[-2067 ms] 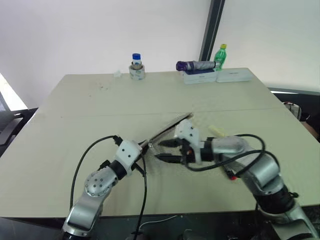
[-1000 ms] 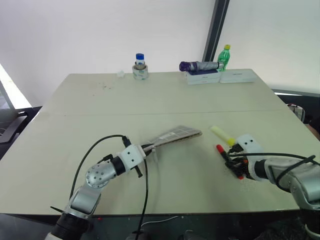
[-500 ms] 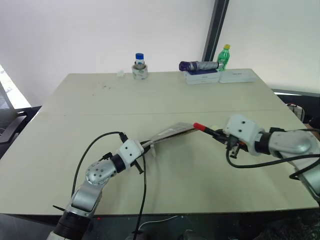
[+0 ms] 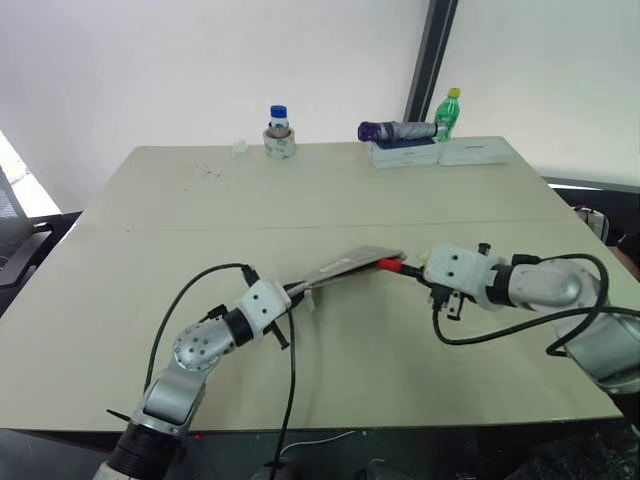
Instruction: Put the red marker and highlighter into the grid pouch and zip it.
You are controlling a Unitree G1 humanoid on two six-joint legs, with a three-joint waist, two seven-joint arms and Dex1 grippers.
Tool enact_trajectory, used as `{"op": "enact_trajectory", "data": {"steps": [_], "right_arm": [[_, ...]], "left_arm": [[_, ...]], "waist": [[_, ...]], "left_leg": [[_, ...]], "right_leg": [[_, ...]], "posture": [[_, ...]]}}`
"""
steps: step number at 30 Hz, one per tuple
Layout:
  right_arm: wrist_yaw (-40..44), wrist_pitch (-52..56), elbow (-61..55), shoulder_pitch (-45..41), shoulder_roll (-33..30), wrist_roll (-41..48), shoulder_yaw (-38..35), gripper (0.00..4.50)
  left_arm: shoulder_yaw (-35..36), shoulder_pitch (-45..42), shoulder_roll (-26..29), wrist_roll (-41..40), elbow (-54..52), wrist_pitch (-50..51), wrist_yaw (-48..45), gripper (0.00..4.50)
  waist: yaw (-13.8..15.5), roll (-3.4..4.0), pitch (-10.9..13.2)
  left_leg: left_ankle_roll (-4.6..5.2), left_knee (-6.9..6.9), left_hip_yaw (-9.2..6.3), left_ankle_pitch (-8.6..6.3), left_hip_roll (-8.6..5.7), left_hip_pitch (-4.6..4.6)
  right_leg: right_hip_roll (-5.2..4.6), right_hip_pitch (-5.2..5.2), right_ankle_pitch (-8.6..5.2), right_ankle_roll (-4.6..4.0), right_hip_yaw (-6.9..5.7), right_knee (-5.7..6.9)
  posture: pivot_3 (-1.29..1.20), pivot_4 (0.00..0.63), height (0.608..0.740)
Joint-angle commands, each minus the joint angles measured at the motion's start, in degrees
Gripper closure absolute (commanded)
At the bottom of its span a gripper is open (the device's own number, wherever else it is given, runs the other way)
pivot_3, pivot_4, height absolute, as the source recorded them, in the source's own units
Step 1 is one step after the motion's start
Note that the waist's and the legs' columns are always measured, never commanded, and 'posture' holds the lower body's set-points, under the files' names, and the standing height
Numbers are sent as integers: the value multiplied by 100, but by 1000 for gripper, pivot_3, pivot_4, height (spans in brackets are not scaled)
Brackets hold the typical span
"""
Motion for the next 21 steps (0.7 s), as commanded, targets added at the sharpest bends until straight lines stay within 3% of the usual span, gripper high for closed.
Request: {"op": "enact_trajectory", "data": {"steps": [1, 9, 21], "right_arm": [[98, -303, -27, -181, -58, -358, 87, 4234], [291, -971, 28, -555, 13, -1402, 653, 4234], [652, -1654, -90, -1068, 746, -2385, 1158, 4234]], "left_arm": [[-4, -22, 52, 74, -260, -130, -21, 4500], [-275, -187, 218, 469, -284, -306, -192, 4500], [-461, -265, -21, 331, -633, 127, -345, 4500]], "waist": [[-1, 0, 0], [-4, 0, 0], [-7, 0, 0]], "left_leg": [[0, 0, 0, 0, 0, 0], [-1, 0, 1, 0, 0, 0], [-4, 0, 0, 2, 0, 0]], "right_leg": [[0, 0, 0, 0, 0, 0], [0, -1, 0, 0, 0, 0], [1, -2, 0, 0, 0, 1]], "posture": [[0, 150, 740], [0, 150, 740], [0, 150, 740]]}}
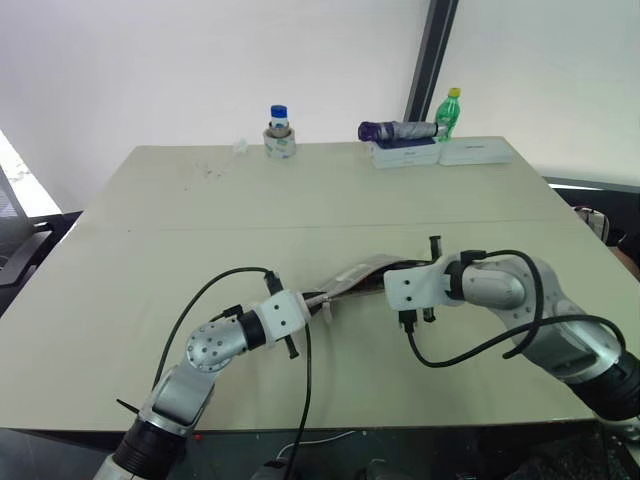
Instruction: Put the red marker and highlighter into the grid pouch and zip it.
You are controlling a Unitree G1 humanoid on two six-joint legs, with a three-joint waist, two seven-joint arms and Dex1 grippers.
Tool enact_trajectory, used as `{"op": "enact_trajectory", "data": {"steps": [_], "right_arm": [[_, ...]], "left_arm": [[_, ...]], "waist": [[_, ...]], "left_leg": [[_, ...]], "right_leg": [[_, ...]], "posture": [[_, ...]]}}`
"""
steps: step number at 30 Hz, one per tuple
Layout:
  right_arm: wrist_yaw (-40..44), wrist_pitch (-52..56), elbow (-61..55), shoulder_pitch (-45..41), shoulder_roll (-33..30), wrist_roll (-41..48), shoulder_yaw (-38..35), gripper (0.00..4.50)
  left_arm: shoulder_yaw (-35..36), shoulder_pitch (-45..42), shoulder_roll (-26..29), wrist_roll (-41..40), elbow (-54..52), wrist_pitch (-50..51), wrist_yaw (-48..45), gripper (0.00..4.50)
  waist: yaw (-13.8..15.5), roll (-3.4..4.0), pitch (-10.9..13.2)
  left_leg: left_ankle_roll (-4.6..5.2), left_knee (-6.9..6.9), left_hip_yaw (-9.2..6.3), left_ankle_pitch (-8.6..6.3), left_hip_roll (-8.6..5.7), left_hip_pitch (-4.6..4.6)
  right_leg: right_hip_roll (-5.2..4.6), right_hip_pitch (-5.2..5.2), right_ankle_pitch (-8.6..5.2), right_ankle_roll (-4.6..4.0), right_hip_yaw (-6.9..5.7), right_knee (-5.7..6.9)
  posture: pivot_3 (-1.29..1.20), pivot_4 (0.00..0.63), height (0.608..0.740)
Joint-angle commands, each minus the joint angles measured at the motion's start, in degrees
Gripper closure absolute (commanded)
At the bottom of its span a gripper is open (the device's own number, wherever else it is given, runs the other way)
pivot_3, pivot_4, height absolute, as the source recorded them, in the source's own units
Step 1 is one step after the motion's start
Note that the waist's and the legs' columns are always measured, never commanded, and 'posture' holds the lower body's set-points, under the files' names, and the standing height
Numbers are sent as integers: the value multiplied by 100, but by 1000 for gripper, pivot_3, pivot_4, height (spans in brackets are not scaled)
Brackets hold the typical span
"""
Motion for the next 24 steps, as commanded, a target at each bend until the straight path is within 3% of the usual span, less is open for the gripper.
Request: {"op": "enact_trajectory", "data": {"steps": [1, 2, 8, 10, 16, 20, 24], "right_arm": [[80, -94, -257, -176, 256, -96, -82, 4234], [133, -127, -256, -149, 295, -66, -102, 4234], [356, -51, -255, 4, 278, 390, -681, 1264], [450, 59, -302, 25, 270, 621, -920, 1264], [991, 1603, -770, 9, 432, 2554, -2316, 1264], [675, 1999, -23, 584, -81, 2380, -2772, 1264], [-77, 2468, 834, 797, 211, 2363, -2879, 1264]], "left_arm": [[-23, -95, -74, -129, -302, 71, -34, 4500], [-18, -100, -85, -114, -294, 88, -26, 4500], [171, -73, -151, -124, -177, 345, 164, 4500], [213, -70, -158, -127, -157, 440, 218, 4500], [299, -168, -204, 166, 190, 518, 695, 4500], [408, -139, -218, 222, 280, 543, 929, 4500], [429, -133, -227, 250, 299, 512, 1041, 4500]], "waist": [[-1, 0, 0], [0, 0, 0], [6, 0, 0], [3, 0, 0], [2, -1, 0], [27, -7, -3], [-11, -8, -4]], "left_leg": [[0, 0, 0, 0, 0, 0], [0, 0, 0, 0, 0, 0], [-1, 1, 0, 0, 0, 0], [-1, 1, -1, 0, 0, 0], [0, 1, -2, 0, 0, 1], [2, 6, -2, -1, 0, 3], [2, 8, 1, -1, -1, 3]], "right_leg": [[0, 0, 0, 0, 0, 0], [0, 0, 0, 0, 0, 0], [0, 1, 0, 0, 0, 1], [0, 1, 0, 0, 0, 1], [1, 1, 0, -1, 0, 5], [0, 6, 1, -1, 0, 5], [-2, 6, 1, -1, 1, 6]], "posture": [[0, 150, 740], [0, 150, 740], [0, 150, 740], [0, 150, 740], [0, 150, 740], [0, 150, 740], [0, 150, 740]]}}
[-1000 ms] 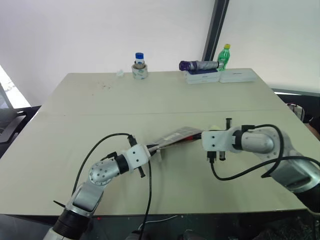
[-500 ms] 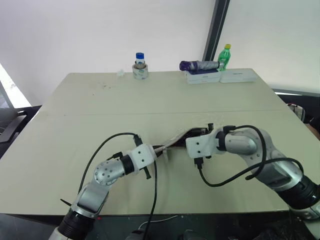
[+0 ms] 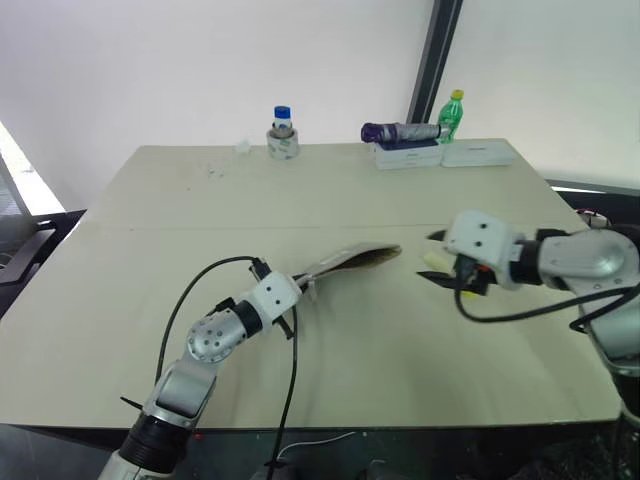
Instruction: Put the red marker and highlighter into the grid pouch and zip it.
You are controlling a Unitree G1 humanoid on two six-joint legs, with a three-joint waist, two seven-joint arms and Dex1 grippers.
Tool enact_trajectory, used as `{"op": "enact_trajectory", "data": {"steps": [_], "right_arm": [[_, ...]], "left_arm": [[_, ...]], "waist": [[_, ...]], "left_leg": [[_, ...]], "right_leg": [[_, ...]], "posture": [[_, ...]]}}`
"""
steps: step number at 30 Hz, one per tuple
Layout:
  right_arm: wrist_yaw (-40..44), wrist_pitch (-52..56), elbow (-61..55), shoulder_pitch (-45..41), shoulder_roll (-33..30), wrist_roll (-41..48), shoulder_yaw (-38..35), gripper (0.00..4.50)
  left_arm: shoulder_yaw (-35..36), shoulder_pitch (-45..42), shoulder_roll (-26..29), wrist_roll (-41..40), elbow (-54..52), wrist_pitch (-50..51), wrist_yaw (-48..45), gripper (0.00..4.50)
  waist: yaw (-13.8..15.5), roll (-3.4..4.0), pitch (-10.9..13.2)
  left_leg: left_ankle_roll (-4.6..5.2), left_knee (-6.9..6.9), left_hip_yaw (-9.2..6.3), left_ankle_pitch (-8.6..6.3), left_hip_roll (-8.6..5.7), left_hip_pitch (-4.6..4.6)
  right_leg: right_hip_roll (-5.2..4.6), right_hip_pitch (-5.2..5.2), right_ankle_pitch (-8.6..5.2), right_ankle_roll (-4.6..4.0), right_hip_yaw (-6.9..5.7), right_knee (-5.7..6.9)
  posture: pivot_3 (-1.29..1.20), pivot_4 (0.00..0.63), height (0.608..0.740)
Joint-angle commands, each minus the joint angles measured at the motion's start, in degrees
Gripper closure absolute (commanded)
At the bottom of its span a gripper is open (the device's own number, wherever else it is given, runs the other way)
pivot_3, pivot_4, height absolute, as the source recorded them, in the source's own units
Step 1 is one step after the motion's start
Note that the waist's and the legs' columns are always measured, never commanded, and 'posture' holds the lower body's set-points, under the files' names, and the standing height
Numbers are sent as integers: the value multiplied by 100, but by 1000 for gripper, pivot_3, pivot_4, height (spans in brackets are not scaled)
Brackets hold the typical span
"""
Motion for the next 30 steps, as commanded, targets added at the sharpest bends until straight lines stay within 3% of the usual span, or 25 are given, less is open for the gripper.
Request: {"op": "enact_trajectory", "data": {"steps": [1, 6, 15, 18, 21, 25, 30], "right_arm": [[-672, 338, 542, -76, 330, -21, -186, 1264], [-1213, 452, 1600, -258, 911, 93, -156, 1264], [-1584, 510, 3004, -724, 1270, 234, -84, 1264], [-1495, 689, 2903, -723, 1195, 384, -93, 2070], [-1450, 797, 2716, -715, 1143, 521, -84, 3538], [-1430, 248, 2152, -577, 916, 382, 63, 3605], [-714, -1818, 628, -56, -389, -288, 497, 3605]], "left_arm": [[139, -13, -11, 46, -18, -15, 157, 4500], [85, -106, -79, 39, -8, 23, 197, 4500], [83, -33, -91, -3, -176, 72, 134, 4500], [99, -15, -93, -24, -231, 90, 131, 4500], [107, -7, -86, -32, -251, 113, 129, 4500], [105, -13, -67, -31, -228, 131, 110, 4500], [192, -108, -10, -103, -113, 135, 61, 4500]], "waist": [[-45, 1, 0], [-27, 2, 0], [-8, 2, 0], [-8, 2, 0], [-7, 2, 0], [-7, 5, 1], [-2, 8, 3]], "left_leg": [[0, 0, 1, 0, 1, 1], [-10, -7, 2, 6, 2, 2], [-10, -5, 3, 6, 1, 0], [-10, -5, 3, 6, 1, 0], [-9, -5, 3, 6, 1, 0], [-9, -5, 3, 6, 1, -2], [-8, -6, 5, 5, -1, -11]], "right_leg": [[0, -2, 0, 0, 1, 4], [4, -9, 0, -1, 3, 14], [3, -10, 0, -1, 3, 12], [3, -9, 0, -1, 3, 12], [3, -9, 0, -1, 3, 12], [3, -11, 0, -1, 3, 12], [3, -20, -1, 1, 3, 10]], "posture": [[0, 150, 740], [0, 150, 740], [0, 150, 740], [0, 150, 740], [0, 150, 740], [0, 150, 740], [0, 150, 740]]}}
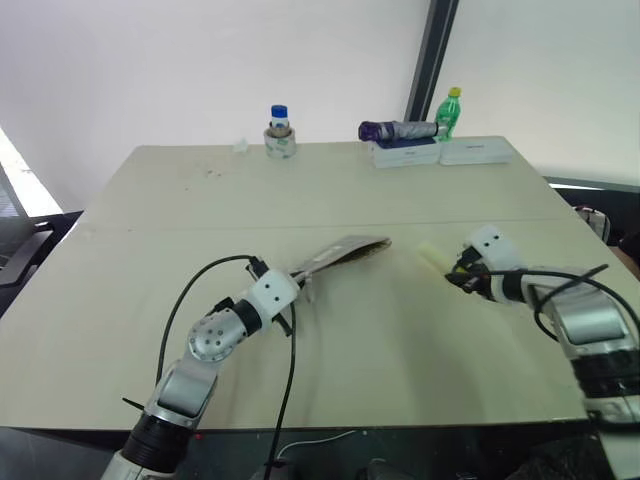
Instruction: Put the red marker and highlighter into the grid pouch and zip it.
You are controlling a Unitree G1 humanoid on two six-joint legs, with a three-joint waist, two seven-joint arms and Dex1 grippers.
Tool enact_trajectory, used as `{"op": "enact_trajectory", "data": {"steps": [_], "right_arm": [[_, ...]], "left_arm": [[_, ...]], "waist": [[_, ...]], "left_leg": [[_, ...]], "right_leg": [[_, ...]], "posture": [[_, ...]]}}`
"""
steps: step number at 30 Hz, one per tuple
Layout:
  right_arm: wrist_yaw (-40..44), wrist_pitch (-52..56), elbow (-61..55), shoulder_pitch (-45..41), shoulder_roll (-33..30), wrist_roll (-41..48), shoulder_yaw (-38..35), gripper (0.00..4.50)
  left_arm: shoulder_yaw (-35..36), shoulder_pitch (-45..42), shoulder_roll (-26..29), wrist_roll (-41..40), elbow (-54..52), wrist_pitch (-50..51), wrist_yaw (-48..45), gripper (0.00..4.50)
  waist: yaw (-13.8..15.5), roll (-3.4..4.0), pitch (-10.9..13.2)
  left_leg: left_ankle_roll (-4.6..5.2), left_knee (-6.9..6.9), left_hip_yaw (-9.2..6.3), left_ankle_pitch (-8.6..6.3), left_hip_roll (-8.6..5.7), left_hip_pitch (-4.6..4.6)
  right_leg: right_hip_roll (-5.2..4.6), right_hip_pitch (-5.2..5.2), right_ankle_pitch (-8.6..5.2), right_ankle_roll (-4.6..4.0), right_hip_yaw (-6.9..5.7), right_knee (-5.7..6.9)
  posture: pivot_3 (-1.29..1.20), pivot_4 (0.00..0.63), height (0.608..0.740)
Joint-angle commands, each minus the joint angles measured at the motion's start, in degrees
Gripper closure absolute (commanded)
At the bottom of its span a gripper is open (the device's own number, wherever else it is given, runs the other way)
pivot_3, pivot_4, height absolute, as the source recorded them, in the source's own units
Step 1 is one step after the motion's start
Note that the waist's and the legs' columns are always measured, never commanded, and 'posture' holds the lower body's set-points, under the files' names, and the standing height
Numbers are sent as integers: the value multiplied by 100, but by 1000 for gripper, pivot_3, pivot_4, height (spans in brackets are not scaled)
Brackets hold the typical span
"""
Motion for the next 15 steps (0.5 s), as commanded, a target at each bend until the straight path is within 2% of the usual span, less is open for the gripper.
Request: {"op": "enact_trajectory", "data": {"steps": [1, 6, 15], "right_arm": [[488, -918, -1118, 86, -539, -158, -20, 3605], [614, -830, -1568, 60, -560, -202, 122, 3605], [530, -924, -1558, -115, -308, -629, 563, 3605]], "left_arm": [[157, -90, 56, -99, -74, -32, -56, 4500], [132, -174, 43, -114, -12, -67, -143, 4500], [-67, -193, -4, -20, -83, -149, -320, 4500]], "waist": [[-23, -2, 1], [-28, -6, 0], [-6, -5, 1]], "left_leg": [[0, 0, 0, 0, 1, 1], [0, 2, -1, 0, 7, 11], [-1, 5, -1, 0, 7, 8]], "right_leg": [[1, 1, 0, 0, 0, 0], [8, 12, 1, 0, 0, 1], [6, 10, 1, 0, 0, -1]], "posture": [[0, 150, 740], [0, 150, 740], [0, 150, 740]]}}
